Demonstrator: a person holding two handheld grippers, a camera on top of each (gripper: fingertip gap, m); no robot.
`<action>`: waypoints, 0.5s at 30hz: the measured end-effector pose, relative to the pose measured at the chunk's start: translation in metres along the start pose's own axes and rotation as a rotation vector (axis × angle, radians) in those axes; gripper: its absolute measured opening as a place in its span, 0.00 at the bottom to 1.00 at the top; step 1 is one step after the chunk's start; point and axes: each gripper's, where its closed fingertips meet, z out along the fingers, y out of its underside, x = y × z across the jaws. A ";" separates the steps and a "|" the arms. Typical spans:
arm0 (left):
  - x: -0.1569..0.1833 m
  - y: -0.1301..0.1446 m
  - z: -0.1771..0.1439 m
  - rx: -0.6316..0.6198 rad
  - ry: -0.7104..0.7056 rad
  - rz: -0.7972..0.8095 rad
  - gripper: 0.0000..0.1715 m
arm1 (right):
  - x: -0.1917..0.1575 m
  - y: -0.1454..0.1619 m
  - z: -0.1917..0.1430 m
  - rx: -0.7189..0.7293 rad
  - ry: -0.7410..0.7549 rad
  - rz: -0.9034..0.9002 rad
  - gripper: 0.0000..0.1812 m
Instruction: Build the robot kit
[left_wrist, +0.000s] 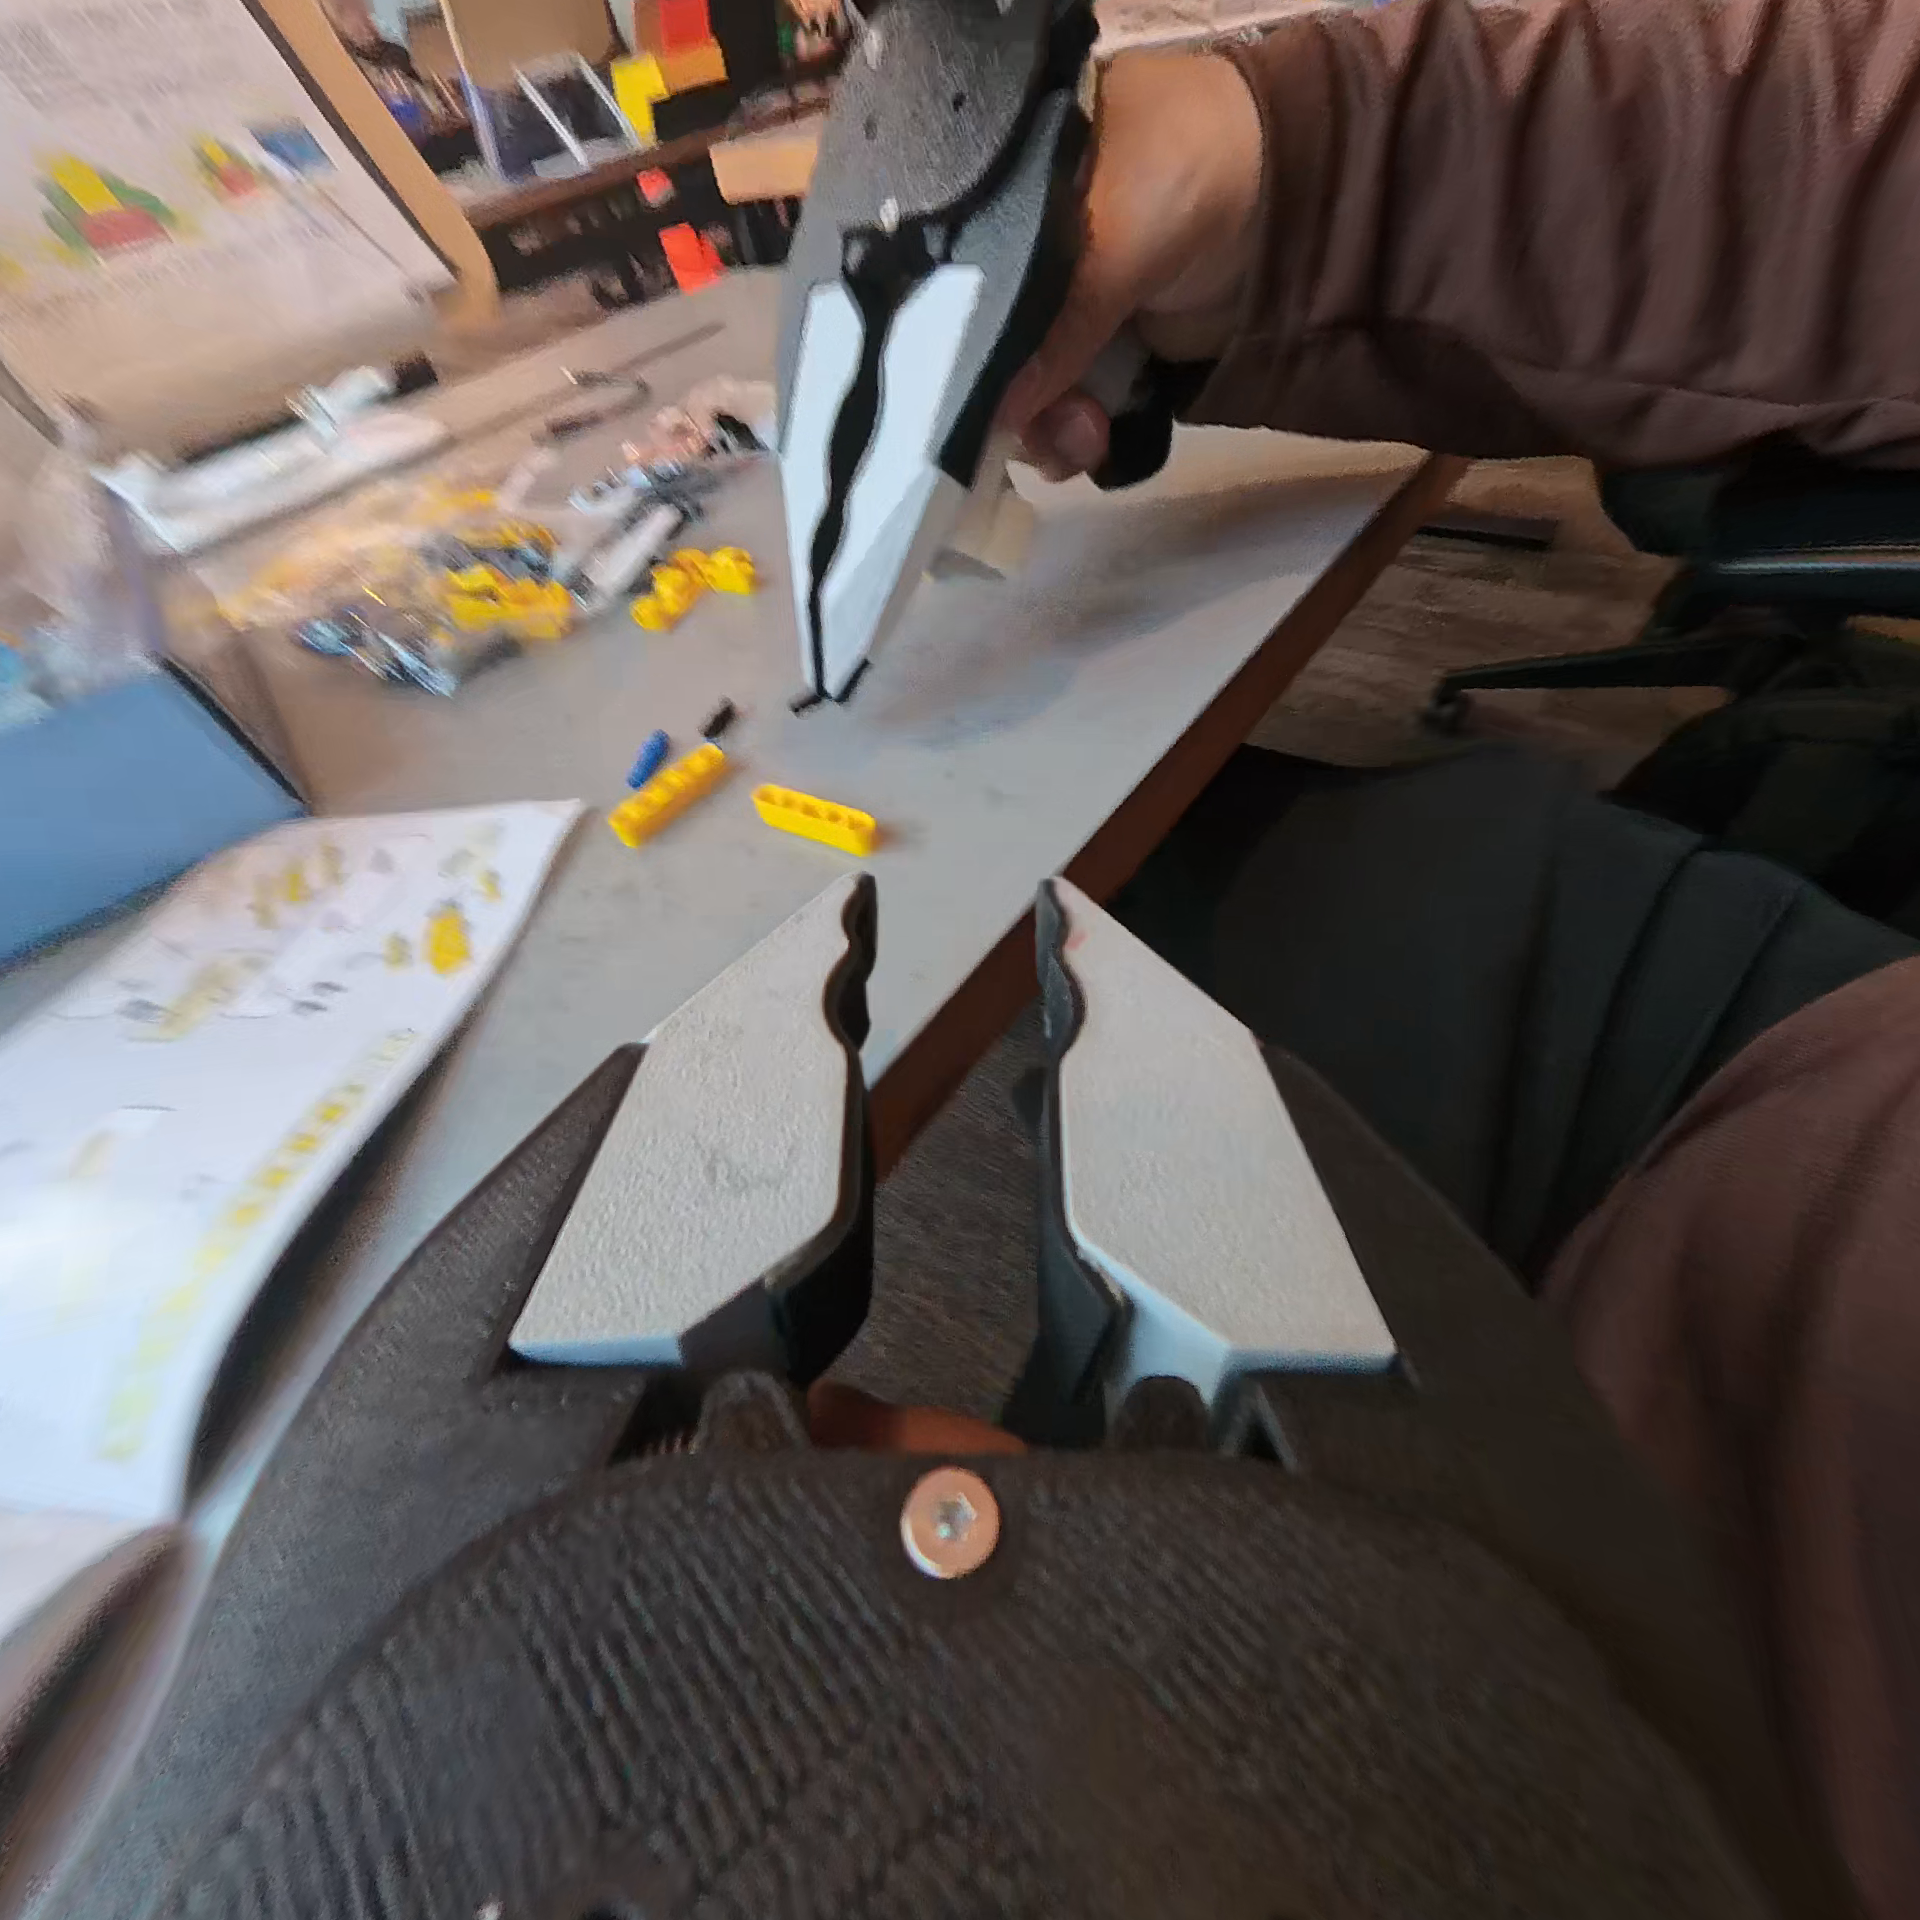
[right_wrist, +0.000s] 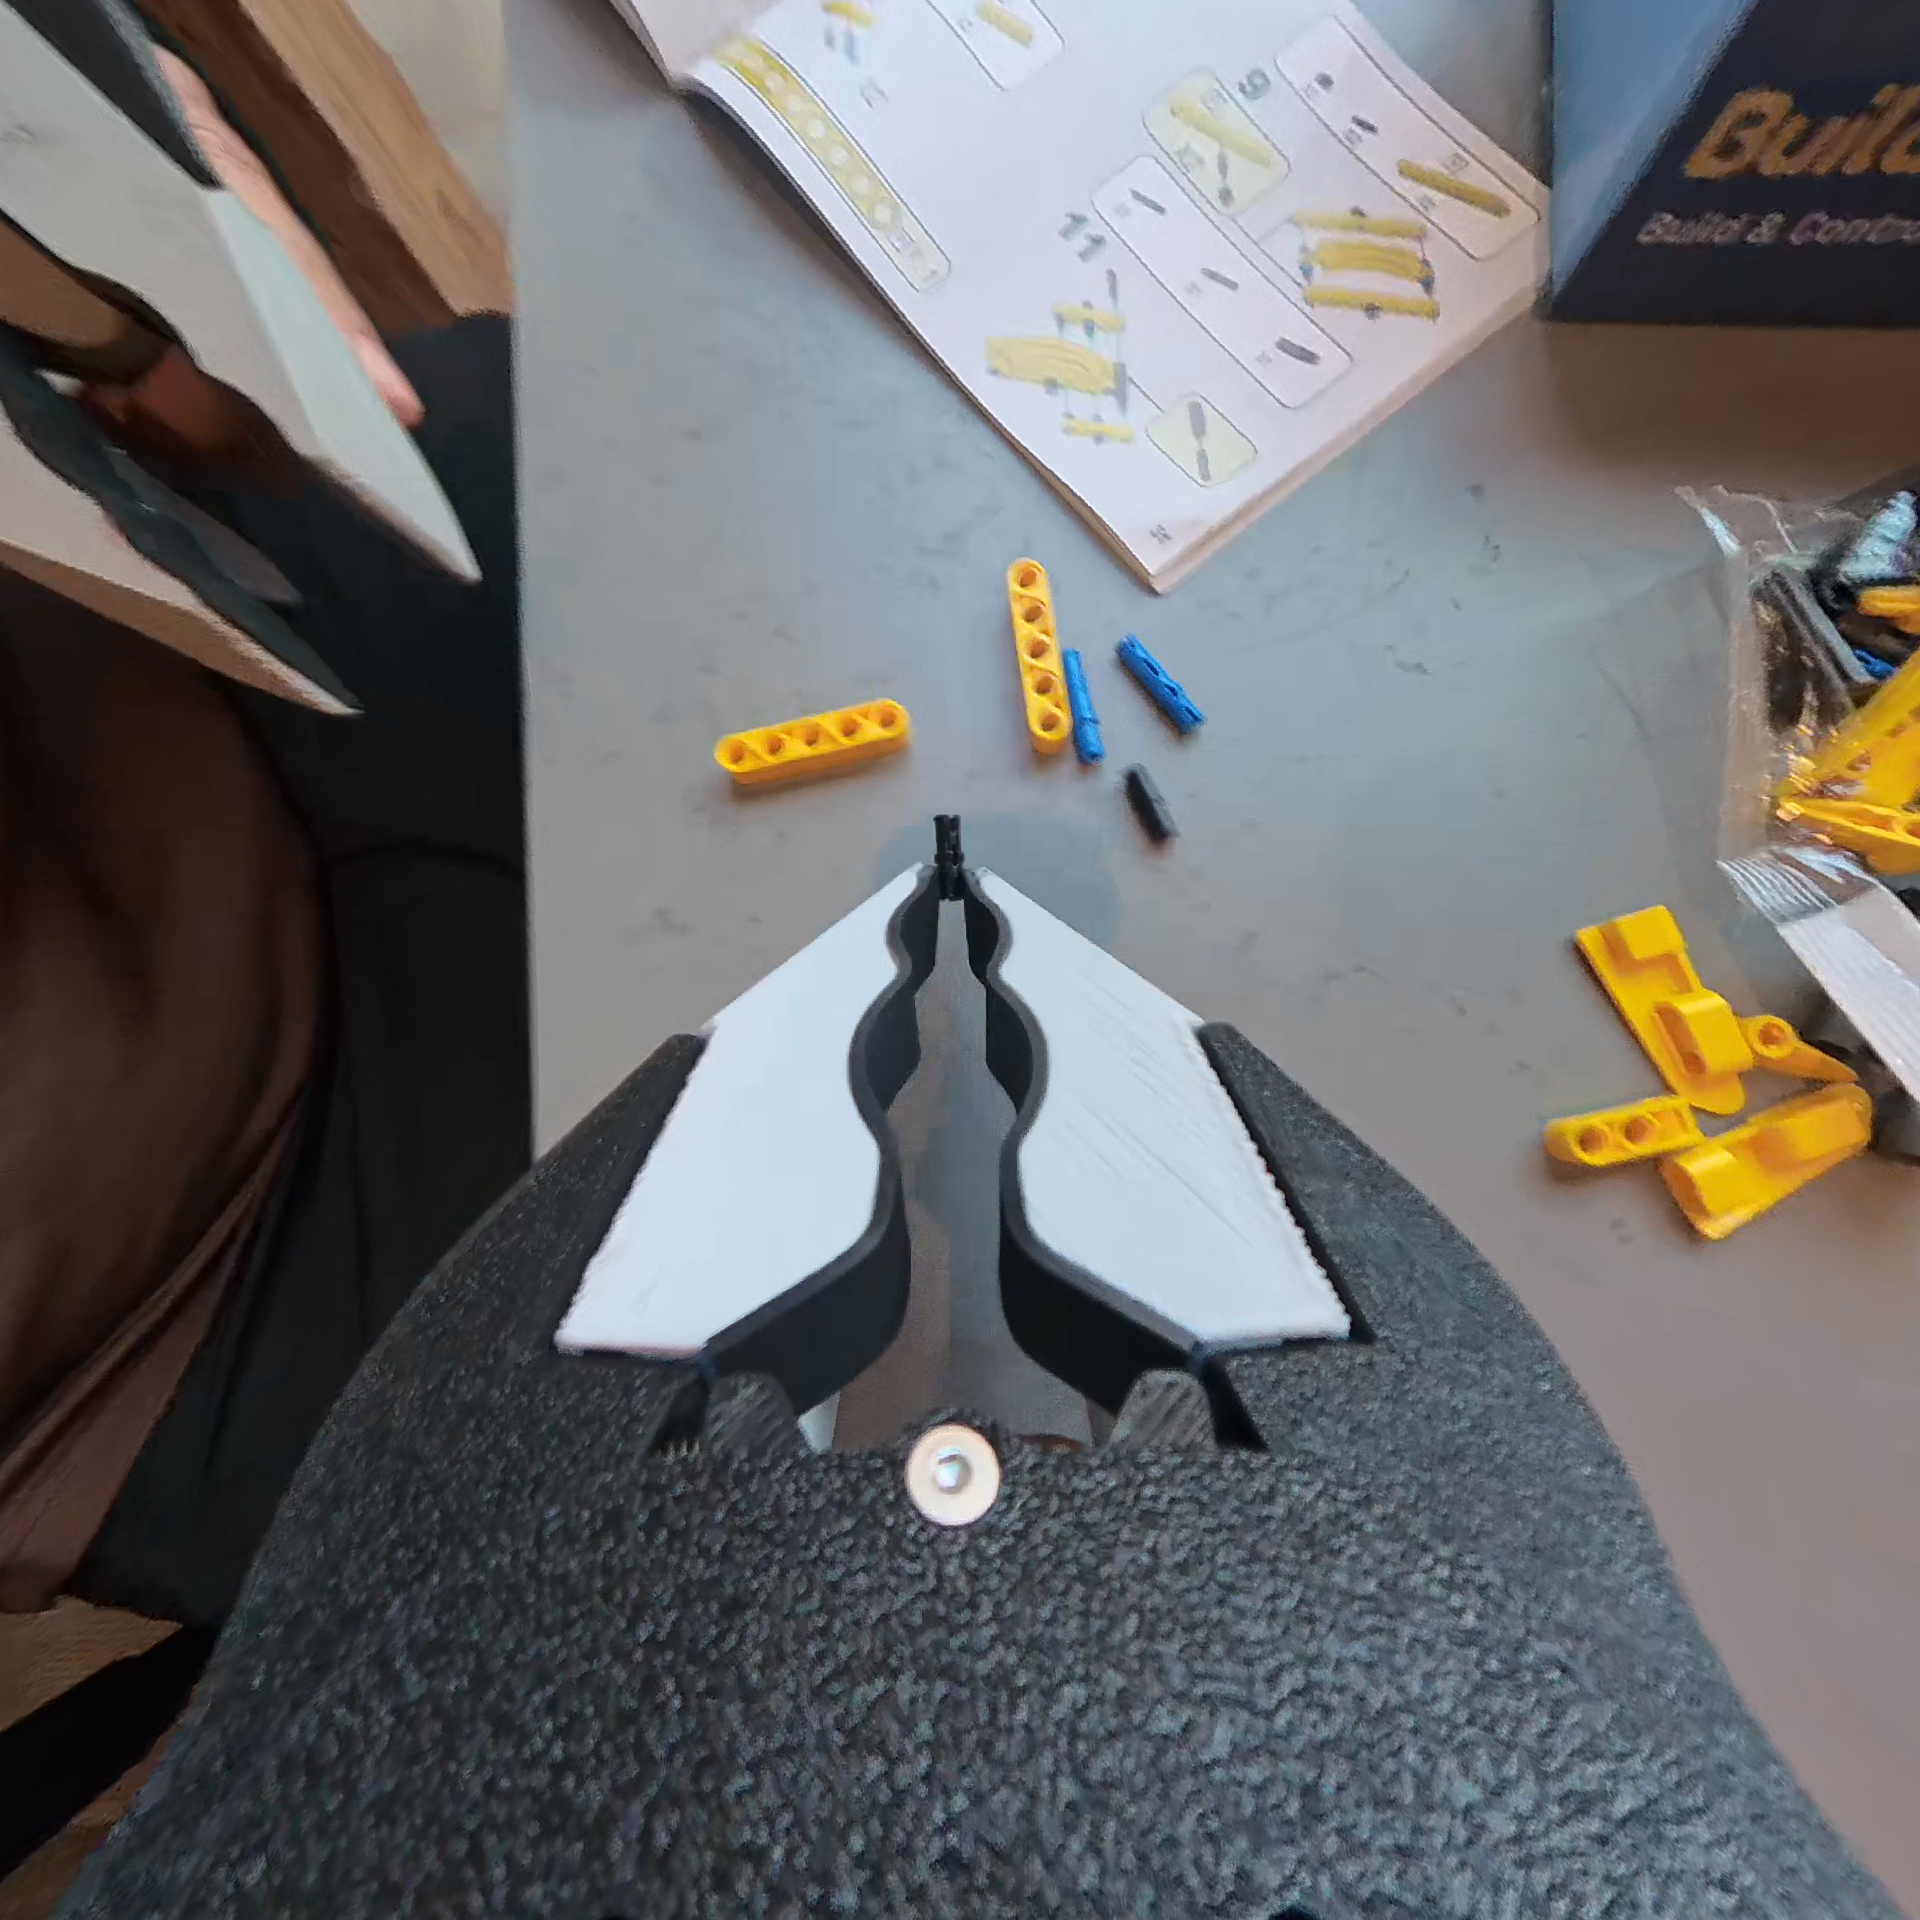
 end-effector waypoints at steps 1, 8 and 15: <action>-0.007 -0.008 -0.004 0.019 -0.042 0.057 0.15 | -0.008 -0.007 0.000 0.018 -0.024 0.001 0.02; -0.032 -0.020 -0.005 -0.031 -0.197 0.533 0.08 | -0.060 -0.047 0.012 0.067 -0.204 0.062 0.02; -0.028 -0.015 0.001 -0.064 -0.198 0.662 0.08 | -0.079 -0.054 0.016 0.052 -0.252 0.061 0.02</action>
